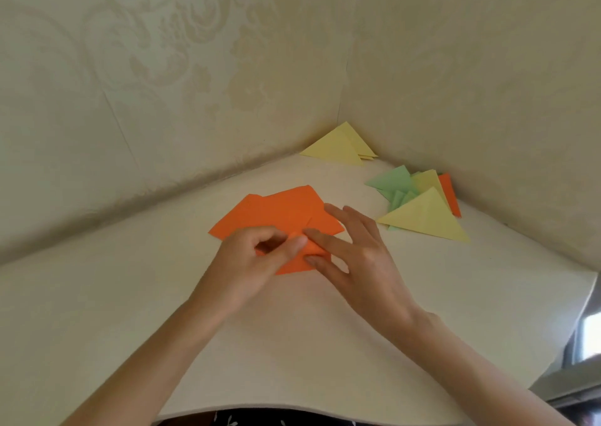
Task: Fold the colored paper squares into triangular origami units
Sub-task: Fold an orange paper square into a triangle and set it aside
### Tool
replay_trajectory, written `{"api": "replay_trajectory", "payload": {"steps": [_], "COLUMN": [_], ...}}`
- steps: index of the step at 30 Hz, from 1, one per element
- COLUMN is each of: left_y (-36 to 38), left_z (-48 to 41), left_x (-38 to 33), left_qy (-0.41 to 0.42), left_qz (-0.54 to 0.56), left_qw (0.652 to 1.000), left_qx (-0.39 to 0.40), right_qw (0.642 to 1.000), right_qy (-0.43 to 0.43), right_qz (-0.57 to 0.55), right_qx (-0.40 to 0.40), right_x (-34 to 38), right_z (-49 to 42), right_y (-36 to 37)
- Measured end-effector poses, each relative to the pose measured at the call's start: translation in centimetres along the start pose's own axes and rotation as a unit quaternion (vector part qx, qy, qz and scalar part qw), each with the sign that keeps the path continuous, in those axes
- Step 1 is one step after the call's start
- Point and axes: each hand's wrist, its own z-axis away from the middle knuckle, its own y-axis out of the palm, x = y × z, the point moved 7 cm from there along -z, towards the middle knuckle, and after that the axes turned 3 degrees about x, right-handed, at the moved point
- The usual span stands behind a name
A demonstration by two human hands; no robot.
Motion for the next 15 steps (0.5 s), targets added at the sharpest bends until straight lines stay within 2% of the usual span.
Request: {"api": "replay_trajectory", "payload": {"steps": [2, 3, 4, 5, 6, 7, 9, 12, 13, 15], "left_y": [0.2, 0.2, 0.3, 0.5, 0.8, 1.1, 1.5, 1.0, 0.4, -0.6], "left_z": [-0.9, -1.5, -2.0, -2.4, -2.9, -3.5, -4.9, -7.6, -8.5, -9.6], "left_x": [-0.8, -0.9, -1.0, -0.9, -0.8, -0.6, -0.3, 0.6, 0.9, 1.0], "left_qy": [-0.012, -0.023, -0.034, -0.048, -0.062, -0.076, -0.101, -0.113, -0.098, -0.040], "left_qz": [0.098, 0.149, 0.195, 0.235, 0.267, 0.288, 0.315, 0.271, 0.201, -0.022], "left_qw": [0.995, 0.989, 0.980, 0.971, 0.962, 0.954, 0.944, 0.954, 0.971, 0.995], "left_qx": [0.017, 0.013, 0.005, -0.006, -0.013, -0.017, -0.020, -0.060, -0.079, -0.088], "right_qw": [0.985, 0.950, 0.898, 0.845, 0.814, 0.799, 0.801, 0.839, 0.852, 0.872], "right_qy": [0.087, 0.168, 0.237, 0.276, 0.288, 0.288, 0.301, 0.332, 0.340, 0.347], "right_qz": [-0.148, -0.260, -0.367, -0.454, -0.501, -0.525, -0.518, -0.430, -0.398, -0.346], "right_qx": [0.032, 0.046, 0.054, 0.055, 0.055, 0.050, 0.013, -0.027, -0.023, -0.007], "right_x": [-0.3, -0.8, -1.4, -1.8, -2.0, -2.1, -3.2, -7.1, -8.5, -11.3], "right_z": [-0.6, -0.8, -0.9, -1.1, -1.5, -2.1, -3.4, -6.3, -7.7, -10.8], "right_y": [-0.1, 0.1, 0.6, 1.0, 1.2, 1.2, 1.0, 1.0, 1.1, 1.1]}}
